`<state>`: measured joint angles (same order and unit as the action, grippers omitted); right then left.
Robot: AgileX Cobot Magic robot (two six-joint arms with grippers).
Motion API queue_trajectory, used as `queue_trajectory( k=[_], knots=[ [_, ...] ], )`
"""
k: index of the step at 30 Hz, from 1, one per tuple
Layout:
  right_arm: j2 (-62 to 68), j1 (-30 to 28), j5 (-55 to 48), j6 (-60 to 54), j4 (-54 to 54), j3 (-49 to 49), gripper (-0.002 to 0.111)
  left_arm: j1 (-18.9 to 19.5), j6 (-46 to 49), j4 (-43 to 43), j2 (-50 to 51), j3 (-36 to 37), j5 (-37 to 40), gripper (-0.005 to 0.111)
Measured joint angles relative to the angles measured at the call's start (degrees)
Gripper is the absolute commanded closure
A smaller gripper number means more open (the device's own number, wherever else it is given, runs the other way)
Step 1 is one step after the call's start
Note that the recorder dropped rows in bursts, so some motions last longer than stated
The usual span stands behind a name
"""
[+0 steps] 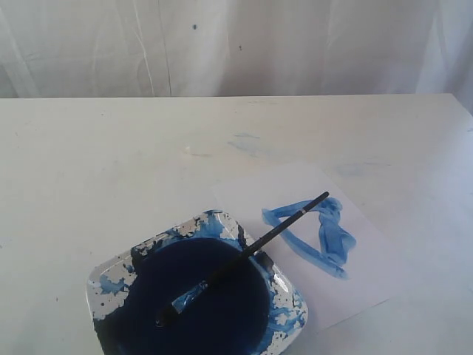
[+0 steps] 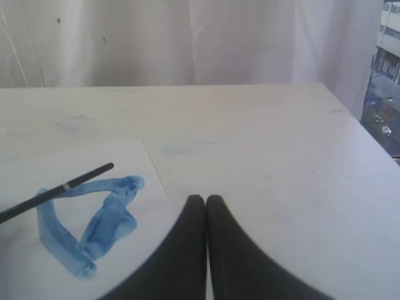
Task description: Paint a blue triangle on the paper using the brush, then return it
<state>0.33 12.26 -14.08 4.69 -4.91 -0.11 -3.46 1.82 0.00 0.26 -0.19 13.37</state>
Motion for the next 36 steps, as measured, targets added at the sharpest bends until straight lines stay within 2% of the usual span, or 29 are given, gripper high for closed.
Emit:
queue_trajectory(
  k=[7,12,36],
  knots=[
    [0.0,-0.9,-5.3,0.2,-0.8,0.0,0.108,0.0,0.0,0.0,0.0,0.0,0.0,0.107],
    [0.0,-3.2,-5.8,0.2,-1.7,0.0,0.108,0.0,0.0,0.0,0.0,0.0,0.0,0.107],
    [0.0,-3.3,-5.9,0.2,-2.6,0.0,0.108,0.0,0.0,0.0,0.0,0.0,0.0,0.107]
  ],
)
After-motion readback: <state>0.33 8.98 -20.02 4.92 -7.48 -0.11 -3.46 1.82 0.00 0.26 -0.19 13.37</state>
